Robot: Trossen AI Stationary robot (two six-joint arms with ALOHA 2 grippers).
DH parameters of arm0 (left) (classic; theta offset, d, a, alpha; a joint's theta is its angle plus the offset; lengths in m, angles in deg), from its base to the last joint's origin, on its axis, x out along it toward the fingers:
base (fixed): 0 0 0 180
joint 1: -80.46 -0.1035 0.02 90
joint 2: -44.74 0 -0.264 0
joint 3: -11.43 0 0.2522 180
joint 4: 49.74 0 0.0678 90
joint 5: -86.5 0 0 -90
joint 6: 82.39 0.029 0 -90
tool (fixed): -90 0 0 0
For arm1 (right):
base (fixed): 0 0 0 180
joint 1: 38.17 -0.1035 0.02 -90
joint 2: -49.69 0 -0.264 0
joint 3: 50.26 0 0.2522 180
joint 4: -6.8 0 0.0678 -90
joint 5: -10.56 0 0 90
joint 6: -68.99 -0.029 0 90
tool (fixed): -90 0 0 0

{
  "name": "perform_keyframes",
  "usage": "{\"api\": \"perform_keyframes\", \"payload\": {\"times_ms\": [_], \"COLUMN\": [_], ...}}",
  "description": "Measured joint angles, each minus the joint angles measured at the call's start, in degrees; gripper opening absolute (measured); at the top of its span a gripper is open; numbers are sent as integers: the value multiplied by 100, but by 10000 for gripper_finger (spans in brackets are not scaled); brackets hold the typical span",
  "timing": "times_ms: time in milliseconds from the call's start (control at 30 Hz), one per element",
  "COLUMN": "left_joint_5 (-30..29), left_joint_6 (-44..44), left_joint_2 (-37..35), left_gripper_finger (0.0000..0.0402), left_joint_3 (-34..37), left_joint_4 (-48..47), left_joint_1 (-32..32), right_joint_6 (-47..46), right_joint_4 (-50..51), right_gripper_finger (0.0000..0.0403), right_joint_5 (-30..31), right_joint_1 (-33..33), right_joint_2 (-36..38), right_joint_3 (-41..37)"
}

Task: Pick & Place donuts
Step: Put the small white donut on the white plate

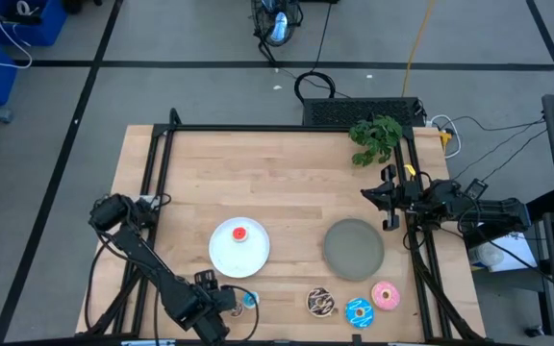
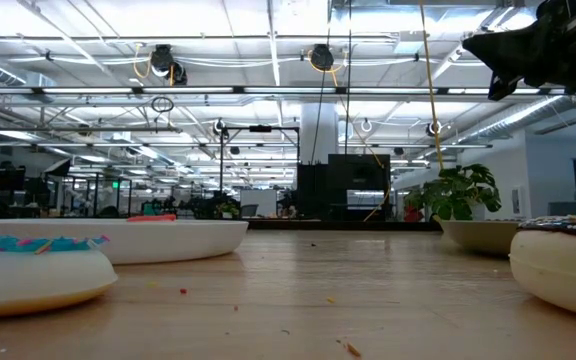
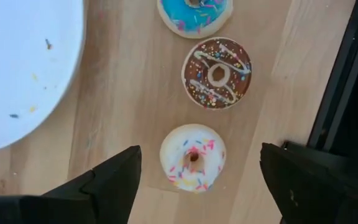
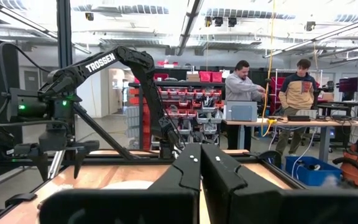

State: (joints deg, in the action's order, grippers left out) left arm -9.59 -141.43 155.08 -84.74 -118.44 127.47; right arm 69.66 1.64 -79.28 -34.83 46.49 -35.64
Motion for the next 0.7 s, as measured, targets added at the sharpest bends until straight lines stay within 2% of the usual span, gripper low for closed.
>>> {"api": "perform_keyframes", "payload": {"times_ms": [433, 700], "left_joint_5": [-145, 97], "left_joint_6": [245, 39], "left_joint_2": [0, 2], "left_gripper_finger": [328, 328], "left_joint_3": [2, 265], "left_joint_4": [148, 191], "left_joint_1": [-5, 0], "right_joint_6": [7, 17], "right_joint_4": [-2, -2], "right_gripper_finger": [0, 0], "right_joint_5": [0, 1], "right_joint_1": [0, 0], "right_joint_2": [0, 0], "right_joint_3": [-2, -2]}}
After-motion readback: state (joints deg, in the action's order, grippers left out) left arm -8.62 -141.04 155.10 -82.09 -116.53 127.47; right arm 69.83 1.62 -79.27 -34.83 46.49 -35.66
